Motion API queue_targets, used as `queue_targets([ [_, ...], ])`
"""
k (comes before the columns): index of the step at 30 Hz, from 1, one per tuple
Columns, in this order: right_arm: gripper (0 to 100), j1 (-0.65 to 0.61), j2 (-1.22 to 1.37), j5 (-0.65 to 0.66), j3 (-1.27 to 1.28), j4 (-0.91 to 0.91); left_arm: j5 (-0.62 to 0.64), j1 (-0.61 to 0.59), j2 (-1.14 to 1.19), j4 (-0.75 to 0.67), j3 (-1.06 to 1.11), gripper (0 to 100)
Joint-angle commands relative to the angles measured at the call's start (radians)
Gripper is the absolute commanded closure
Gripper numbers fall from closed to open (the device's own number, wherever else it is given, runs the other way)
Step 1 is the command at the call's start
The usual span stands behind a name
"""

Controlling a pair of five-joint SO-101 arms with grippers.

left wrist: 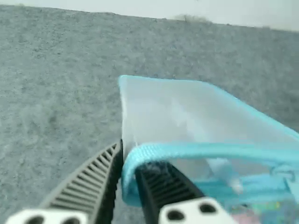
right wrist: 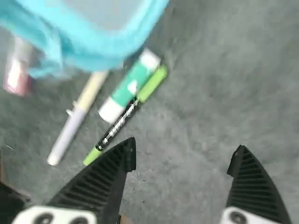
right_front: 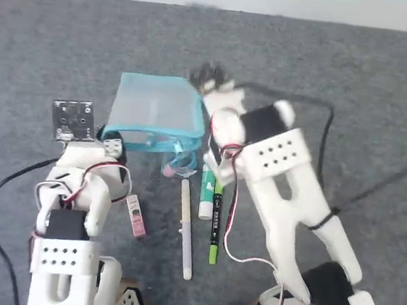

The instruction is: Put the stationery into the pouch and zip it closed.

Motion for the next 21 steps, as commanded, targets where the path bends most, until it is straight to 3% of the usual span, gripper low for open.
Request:
queue_targets([
  [1,68.6,0.013,-0.067,0.003,0.292,-0.217,0.040,-0.063,0.014,0.037,-0.142,99],
  [3,68.6,0.016,-0.097,0.003,0.394,-0.321,0.092,-0.098,0.023,0.052,-0.156,99],
  [5,68.6,0.010,-0.130,-0.003,0.482,-0.427,0.086,-0.057,0.041,0.051,-0.139,99],
  [9,68.8,-0.012,-0.163,-0.124,0.592,-0.549,0.080,-0.023,0.080,0.020,-0.131,99],
  [14,69.0,-0.065,-0.105,-0.230,0.626,-0.556,0.080,-0.023,0.100,0.015,-0.128,99],
  [21,72.4,-0.163,-0.028,-0.186,0.624,-0.547,0.078,-0.025,0.100,0.015,-0.128,99],
])
